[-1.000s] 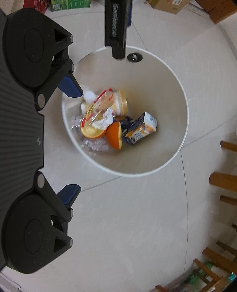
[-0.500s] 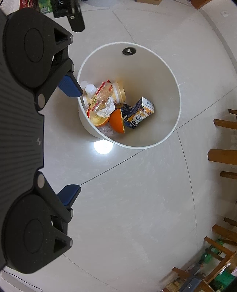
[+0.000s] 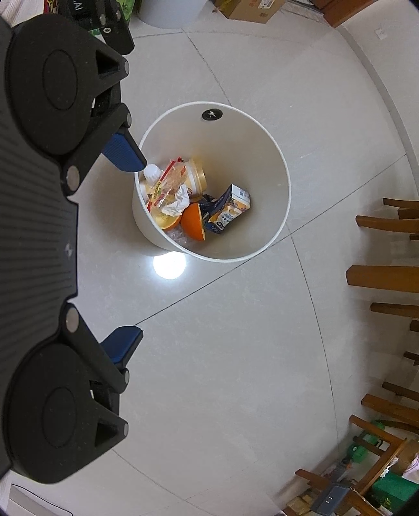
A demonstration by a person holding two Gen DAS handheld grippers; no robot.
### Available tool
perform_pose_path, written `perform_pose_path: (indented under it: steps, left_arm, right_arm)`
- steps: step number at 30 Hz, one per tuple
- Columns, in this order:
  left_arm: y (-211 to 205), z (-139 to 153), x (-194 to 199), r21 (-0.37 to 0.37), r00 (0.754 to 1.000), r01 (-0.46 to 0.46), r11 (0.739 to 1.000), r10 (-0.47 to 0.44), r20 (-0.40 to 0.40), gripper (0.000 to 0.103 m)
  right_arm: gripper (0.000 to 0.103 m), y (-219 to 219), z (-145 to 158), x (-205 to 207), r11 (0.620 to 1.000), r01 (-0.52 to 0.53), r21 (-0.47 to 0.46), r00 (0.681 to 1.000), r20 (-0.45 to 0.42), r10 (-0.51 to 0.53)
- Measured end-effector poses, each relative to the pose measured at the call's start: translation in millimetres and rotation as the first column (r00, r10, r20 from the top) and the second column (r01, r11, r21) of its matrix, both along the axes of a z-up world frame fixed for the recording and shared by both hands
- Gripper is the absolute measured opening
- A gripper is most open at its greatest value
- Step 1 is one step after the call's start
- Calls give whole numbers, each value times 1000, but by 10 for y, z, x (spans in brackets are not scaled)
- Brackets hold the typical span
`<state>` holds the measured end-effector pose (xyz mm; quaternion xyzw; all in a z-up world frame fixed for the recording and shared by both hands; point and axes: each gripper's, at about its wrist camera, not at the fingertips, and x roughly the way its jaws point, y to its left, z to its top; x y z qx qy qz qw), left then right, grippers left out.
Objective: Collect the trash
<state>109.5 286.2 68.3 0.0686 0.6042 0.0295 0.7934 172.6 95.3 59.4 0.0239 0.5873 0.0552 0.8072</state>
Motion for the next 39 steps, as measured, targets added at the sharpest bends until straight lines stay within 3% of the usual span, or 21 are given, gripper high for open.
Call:
perform_pose_path:
  steps: [39]
  left_arm:
    - [17,218,-104,18,999,-36,999,36,7,94]
  right_arm:
    - [103,8,60,-130,1000,-28,12,999,-20,28]
